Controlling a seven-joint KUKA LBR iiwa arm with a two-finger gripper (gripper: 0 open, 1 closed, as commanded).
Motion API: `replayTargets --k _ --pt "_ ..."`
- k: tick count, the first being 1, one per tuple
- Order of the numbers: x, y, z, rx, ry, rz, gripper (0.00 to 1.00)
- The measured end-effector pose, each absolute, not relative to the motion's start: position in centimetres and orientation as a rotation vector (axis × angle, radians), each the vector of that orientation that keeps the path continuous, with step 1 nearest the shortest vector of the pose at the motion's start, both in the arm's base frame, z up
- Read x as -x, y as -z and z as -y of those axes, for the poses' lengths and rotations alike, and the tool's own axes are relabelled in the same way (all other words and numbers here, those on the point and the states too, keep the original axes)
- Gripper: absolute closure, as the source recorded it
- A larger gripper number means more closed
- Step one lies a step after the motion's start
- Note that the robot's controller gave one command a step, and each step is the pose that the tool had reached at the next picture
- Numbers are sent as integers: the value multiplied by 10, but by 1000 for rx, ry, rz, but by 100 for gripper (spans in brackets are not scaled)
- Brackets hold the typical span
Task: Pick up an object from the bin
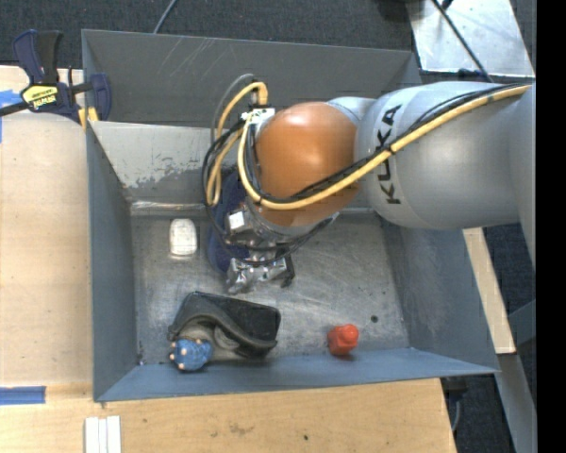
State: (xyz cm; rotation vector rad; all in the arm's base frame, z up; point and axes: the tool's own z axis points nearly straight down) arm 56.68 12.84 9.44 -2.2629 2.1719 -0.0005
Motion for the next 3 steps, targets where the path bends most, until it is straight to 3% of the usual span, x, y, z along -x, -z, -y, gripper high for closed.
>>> replayTargets --k 1,2,3 --pt "-602 -110 -134 1473 -1 -2769 100" --pt "-602 -110 -133 1473 -1 -2770 0" --pt "-625 -79 -115 1848 0 -2535 0"
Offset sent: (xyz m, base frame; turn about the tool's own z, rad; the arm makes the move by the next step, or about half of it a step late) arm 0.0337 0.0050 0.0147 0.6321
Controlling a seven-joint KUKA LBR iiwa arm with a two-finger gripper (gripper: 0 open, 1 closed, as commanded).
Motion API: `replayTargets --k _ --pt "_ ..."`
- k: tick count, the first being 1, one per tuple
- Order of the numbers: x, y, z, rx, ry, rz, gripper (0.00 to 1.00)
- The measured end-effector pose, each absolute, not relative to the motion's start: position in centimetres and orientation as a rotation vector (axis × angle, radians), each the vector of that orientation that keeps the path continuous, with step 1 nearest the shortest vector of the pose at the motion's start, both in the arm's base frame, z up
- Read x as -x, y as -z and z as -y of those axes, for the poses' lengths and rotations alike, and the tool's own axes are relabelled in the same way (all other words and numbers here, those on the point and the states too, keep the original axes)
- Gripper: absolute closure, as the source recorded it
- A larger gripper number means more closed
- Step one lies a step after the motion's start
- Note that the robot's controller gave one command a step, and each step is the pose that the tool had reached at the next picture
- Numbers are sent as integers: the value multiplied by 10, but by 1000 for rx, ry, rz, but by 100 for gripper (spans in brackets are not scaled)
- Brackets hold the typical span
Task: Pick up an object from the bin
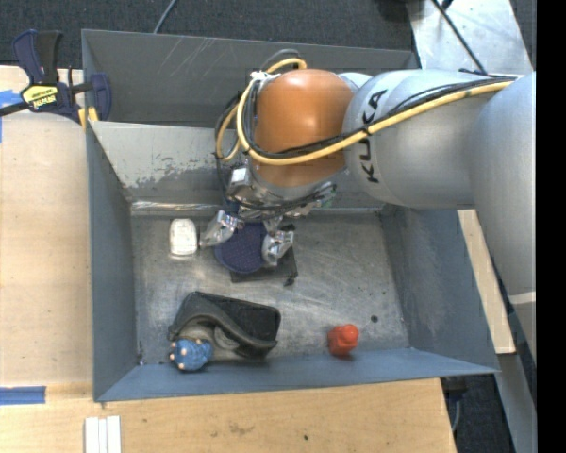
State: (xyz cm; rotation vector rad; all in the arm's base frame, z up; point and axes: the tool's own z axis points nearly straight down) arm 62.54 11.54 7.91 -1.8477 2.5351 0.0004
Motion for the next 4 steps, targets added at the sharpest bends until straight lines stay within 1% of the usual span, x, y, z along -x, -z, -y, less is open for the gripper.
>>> replayTargets --k 1,2,3,4 --pt "-626 -80 -115 1846 0 -2537 100" --pt "-617 -251 -95 2059 9 -2359 100" --pt "-561 -164 -109 2163 -12 -2287 100" --pt "-568 -313 -116 2101 8 -2321 100"
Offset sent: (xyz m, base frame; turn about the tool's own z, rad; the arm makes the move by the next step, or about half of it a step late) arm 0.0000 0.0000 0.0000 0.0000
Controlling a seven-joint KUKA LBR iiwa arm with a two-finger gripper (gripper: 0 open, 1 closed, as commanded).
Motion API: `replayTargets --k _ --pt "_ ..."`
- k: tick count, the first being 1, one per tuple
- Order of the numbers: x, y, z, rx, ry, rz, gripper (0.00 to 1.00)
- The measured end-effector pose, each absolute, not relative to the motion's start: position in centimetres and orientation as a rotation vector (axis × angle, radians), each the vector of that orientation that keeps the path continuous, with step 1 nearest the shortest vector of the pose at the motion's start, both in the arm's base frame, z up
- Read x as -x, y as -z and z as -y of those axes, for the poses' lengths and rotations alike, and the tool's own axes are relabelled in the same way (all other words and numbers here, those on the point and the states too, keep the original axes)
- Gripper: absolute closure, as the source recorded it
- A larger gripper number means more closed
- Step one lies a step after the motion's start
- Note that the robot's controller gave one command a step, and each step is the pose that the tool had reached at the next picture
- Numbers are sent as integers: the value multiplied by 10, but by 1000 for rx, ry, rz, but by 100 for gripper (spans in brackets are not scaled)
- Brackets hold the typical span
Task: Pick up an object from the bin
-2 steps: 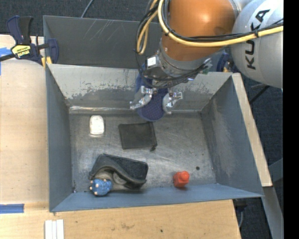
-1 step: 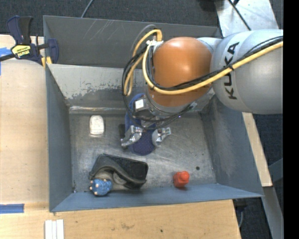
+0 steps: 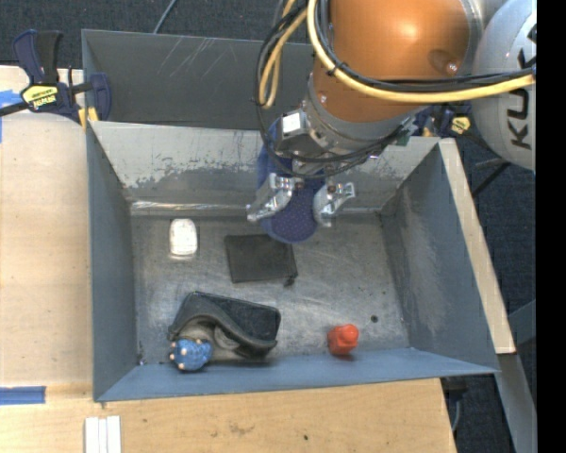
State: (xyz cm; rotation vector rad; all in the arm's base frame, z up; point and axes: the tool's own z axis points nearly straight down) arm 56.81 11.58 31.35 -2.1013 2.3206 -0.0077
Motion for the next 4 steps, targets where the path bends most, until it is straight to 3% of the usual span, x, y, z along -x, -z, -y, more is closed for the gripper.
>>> replayTargets --k 1,2,3,4 --pt "-567 -309 -115 2106 0 -2326 0" --pt "-525 -204 -64 1967 -6 -2457 0" --pt "-595 -151 -165 1789 -6 -2576 0" --pt "-616 -82 -134 2299 -7 -2136 0"
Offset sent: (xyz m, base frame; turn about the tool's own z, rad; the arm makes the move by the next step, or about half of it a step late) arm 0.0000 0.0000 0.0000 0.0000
